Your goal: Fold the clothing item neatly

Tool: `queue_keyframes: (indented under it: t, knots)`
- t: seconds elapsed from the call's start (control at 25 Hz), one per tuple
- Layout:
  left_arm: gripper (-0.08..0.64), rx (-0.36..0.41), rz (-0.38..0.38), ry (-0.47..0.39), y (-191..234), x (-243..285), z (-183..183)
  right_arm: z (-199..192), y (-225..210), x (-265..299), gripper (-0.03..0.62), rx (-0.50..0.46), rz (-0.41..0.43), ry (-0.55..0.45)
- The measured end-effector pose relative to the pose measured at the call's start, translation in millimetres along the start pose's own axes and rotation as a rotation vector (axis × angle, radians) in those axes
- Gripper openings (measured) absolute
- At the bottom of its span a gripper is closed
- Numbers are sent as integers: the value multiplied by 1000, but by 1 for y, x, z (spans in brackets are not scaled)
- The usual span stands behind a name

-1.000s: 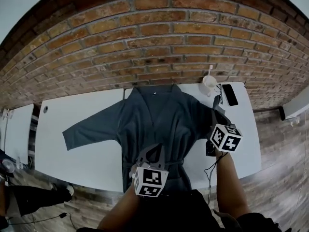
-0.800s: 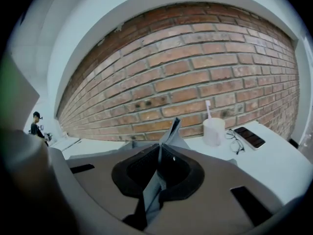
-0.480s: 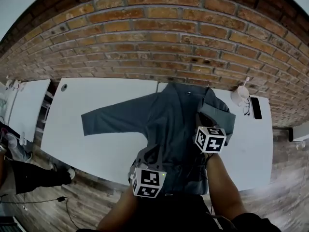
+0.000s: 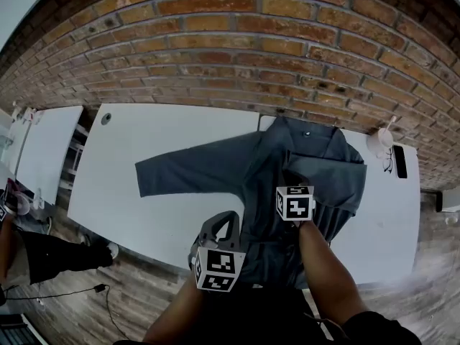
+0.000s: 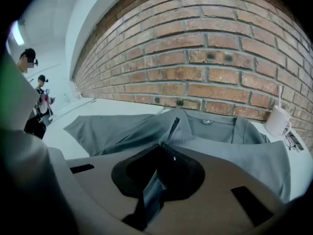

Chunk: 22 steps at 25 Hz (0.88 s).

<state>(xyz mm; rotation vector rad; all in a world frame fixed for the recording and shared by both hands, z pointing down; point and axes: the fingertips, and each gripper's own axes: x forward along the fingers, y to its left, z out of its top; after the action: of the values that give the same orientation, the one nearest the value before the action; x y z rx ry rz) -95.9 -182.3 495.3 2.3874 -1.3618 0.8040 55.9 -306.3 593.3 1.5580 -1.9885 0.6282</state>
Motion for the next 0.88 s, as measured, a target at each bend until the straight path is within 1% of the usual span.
queue_keyframes:
  t: [0.04, 0.12, 0.2, 0.24, 0.28, 0.32, 0.56, 0.72, 0.84, 0.88]
  knots:
    - [-5, 1, 0, 0, 5, 0, -2, -8, 5, 6, 21, -18, 1, 31]
    - [-4, 0, 0, -4, 15, 0, -3, -25, 17, 17, 21, -38, 35, 99]
    - [-5, -7, 1, -12, 22, 0, -3, -35, 29, 22, 24, -24, 80, 124]
    - [-5, -11, -3, -15, 24, 1, -4, -38, 35, 22, 53, -12, 102, 121]
    - [-5, -13, -10, -16, 26, 1, -4, -38, 39, 22, 97, 0, 121, 110]
    - [-5, -13, -17, -18, 27, 2, -3, -36, 44, 21, 121, 9, 136, 94]
    - [-5, 10, -51, -34, 24, 6, 2, -19, 79, -4, 124, 30, 242, 10]
    - [-5, 18, -62, -46, 21, 9, 5, -9, 103, -31, 124, 52, 313, -53]
    - [-5, 12, -48, -40, 28, 11, 2, -4, 110, -57, 113, 66, 321, -98]
    - [-5, 4, -38, -33, 33, 11, -1, -3, 110, -66, 51, 65, 308, -111]
